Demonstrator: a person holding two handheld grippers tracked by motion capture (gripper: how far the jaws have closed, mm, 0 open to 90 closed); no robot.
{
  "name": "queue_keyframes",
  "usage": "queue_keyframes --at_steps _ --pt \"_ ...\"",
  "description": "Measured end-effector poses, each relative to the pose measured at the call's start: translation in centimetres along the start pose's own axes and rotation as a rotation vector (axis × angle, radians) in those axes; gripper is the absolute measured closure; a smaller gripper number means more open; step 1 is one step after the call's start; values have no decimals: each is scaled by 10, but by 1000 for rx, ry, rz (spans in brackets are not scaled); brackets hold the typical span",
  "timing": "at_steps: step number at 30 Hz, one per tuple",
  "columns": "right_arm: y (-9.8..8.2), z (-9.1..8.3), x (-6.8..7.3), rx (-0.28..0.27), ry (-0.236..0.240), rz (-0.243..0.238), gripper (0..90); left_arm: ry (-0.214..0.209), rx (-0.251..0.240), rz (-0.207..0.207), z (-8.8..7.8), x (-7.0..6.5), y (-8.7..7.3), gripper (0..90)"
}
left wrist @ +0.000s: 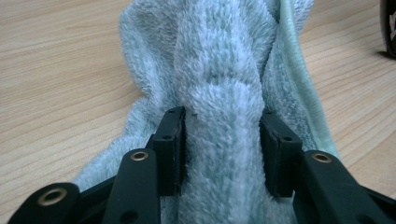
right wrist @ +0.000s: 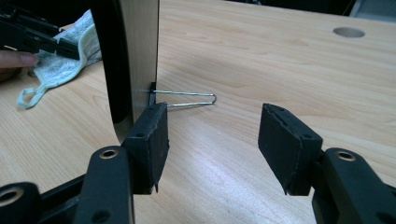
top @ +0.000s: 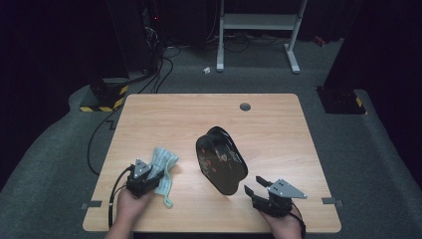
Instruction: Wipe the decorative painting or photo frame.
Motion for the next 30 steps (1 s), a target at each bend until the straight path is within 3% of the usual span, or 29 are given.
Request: queue_keyframes --at_steps 3,9,17,30 --pt "0 2 -1 13 25 16 431 -2 1 -1 0 1 0 567" --pt "-1 9 0 28 20 21 384 4 1 3 0 0 0 568" --pt "1 19 2 34 -5 5 356 20 5 22 0 -2 0 568" --pt "-1 24 7 37 3 -17 360 22 8 28 1 -2 0 568"
Point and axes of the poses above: each handheld gripper's, and its own axes: z roughly forward along the jaws, y roughly out of its top, x roughly to its left, the point moved 3 cm from there along z, roughly forward along the jaws, and after that the axes turned 7 degrees about z, right-handed, at the moved point
